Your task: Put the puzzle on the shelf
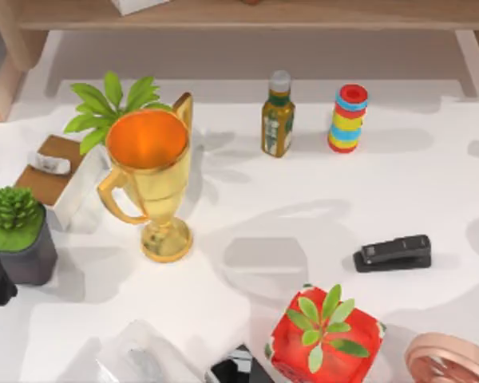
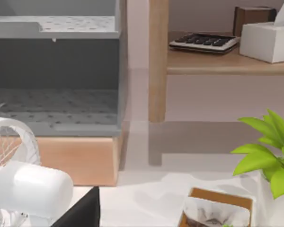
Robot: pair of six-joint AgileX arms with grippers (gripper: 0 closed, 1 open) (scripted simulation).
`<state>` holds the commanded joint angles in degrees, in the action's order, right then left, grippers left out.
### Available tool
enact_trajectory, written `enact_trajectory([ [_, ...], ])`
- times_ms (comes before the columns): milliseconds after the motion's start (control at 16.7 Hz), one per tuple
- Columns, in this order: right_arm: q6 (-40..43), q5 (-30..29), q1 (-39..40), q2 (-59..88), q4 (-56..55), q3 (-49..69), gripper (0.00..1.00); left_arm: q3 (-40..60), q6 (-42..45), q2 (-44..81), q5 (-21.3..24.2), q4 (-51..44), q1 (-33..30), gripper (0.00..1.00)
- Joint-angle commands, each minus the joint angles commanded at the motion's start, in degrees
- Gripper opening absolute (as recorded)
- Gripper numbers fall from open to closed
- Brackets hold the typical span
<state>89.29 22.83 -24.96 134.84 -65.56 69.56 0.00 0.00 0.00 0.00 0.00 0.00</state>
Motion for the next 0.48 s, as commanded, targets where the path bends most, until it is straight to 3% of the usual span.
enact_trajectory([
  [480,0.0,0.0,0.0,0.0,0.0,0.0,0.32,0.0,0.0,0.0,0.0,0.0,0.0,1.0],
])
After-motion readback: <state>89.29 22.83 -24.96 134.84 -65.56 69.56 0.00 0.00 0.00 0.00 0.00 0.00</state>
